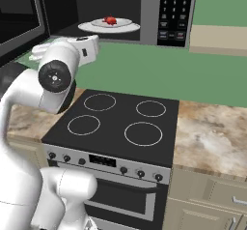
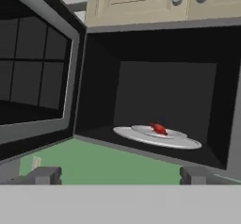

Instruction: Transport the fish from the fridge to the microwave and turn on the microwave.

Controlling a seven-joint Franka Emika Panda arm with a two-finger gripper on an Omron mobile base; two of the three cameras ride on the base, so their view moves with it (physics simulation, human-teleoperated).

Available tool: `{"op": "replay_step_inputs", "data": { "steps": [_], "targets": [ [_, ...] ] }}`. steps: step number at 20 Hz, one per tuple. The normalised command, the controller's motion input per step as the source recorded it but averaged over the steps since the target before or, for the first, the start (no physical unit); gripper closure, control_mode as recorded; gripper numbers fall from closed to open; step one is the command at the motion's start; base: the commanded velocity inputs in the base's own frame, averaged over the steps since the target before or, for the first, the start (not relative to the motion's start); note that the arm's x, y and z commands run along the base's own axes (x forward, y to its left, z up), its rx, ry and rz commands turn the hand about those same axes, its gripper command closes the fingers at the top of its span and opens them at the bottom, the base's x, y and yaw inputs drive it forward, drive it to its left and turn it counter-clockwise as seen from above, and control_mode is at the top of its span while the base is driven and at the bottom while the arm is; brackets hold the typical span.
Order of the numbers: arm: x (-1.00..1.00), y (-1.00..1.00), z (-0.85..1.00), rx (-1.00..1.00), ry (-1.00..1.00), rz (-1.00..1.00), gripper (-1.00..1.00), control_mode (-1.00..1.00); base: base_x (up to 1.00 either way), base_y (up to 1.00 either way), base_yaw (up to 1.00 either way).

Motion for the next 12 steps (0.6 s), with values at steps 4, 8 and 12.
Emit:
{"op": "replay_step_inputs", "data": {
  "steps": [4,8,12],
  "targets": [
    [-0.75,0.18,-0.01,-0.18,0.02,0.0,-1.0,-1.0,0.0,0.0,0.0],
    [-0.5,0.28,-0.11,-0.23,0.1,0.0,-1.0,-1.0,0.0,0.0,0.0],
    [-0.36,0.13,-0.09,-0.31,0.18,-0.02,-1.0,-1.0,0.0,0.0,0.0]
  ]
}}
